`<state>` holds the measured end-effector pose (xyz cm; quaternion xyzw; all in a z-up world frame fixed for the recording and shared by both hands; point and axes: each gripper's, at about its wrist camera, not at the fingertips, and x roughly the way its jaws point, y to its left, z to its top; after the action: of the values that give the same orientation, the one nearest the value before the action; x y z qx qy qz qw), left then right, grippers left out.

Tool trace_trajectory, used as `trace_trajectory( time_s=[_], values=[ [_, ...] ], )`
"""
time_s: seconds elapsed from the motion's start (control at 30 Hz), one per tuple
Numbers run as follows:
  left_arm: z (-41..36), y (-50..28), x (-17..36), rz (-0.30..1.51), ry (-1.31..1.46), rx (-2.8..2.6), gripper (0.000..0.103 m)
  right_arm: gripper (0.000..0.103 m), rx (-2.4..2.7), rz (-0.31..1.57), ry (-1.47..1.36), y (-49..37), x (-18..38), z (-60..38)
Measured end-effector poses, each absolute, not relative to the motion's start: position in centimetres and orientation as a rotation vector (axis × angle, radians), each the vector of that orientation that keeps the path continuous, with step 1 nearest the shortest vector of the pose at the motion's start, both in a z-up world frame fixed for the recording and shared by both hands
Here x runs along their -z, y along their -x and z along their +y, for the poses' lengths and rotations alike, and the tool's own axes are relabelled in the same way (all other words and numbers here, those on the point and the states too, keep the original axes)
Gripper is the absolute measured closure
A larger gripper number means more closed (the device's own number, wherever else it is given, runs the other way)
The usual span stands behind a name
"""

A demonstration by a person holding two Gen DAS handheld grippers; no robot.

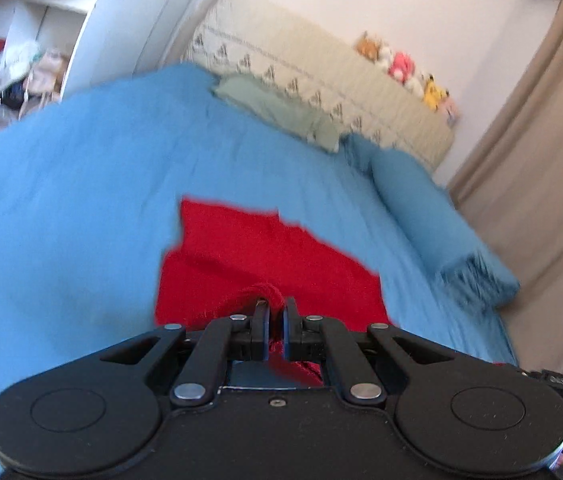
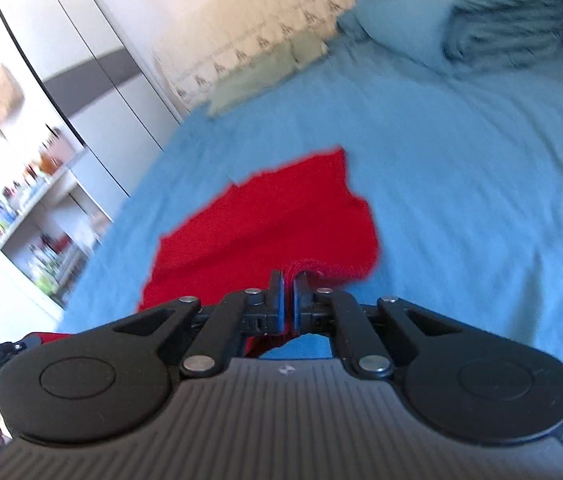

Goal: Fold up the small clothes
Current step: 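Grasp the hem with the left gripper while the right gripper grasps it too, lift toward collar, then lay the hem onto the collar and open both grippers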

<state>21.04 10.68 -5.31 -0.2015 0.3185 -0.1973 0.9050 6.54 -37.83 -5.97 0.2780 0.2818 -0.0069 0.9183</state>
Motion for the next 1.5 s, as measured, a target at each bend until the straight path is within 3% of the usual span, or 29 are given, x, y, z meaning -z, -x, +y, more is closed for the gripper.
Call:
trace_trajectory(
  time_s=[0.33, 0.6, 0.8, 1.23, 1.3, 1.33, 1.37, 1.4, 1.5],
  values=[
    [6.5, -38.2, 4.7, 0.607, 0.408, 0.317, 0.098, 0.084, -0.021, 0.495, -0.608, -23.9, 2.5, -41.7],
    [2.6, -50.2, 11.5, 0.672, 0.382, 0.261, 0.098, 0.084, 0.059, 0.558, -0.598, -39.3, 9.1, -43.7],
    [3.2, -54.1, 16.0, 0.779, 0.447, 0.174, 0.098, 0.084, 0.114, 0.648, -0.623, -45.3, 15.9, -44.3],
    [1.2, -59.3, 18.9, 0.898, 0.458, 0.047, 0.095, 0.081, 0.168, 0.782, -0.594, -51.7, 19.9, -46.4],
    [1.2, -59.1, 18.6, 0.875, 0.450, 0.043, 0.063, 0.071, 0.158, 0.775, -0.565, -52.0, 20.2, -46.3],
    [1.4, -58.9, 18.2, 0.858, 0.440, 0.036, 0.031, 0.044, 0.149, 0.773, -0.554, -52.4, 20.2, -46.3],
    [1.5, -58.5, 17.7, 0.838, 0.423, 0.024, 0.019, 0.008, 0.156, 0.768, -0.534, -52.5, 20.1, -46.3],
    [1.7, -57.8, 17.1, 0.816, 0.403, 0.019, 0.017, 0.000, 0.184, 0.754, -0.506, -52.1, 19.6, -46.2],
    [1.4, -54.6, 14.6, 0.776, 0.286, 0.033, 0.014, 0.000, 0.174, 0.643, -0.411, -50.5, 17.1, -45.3]
  ],
)
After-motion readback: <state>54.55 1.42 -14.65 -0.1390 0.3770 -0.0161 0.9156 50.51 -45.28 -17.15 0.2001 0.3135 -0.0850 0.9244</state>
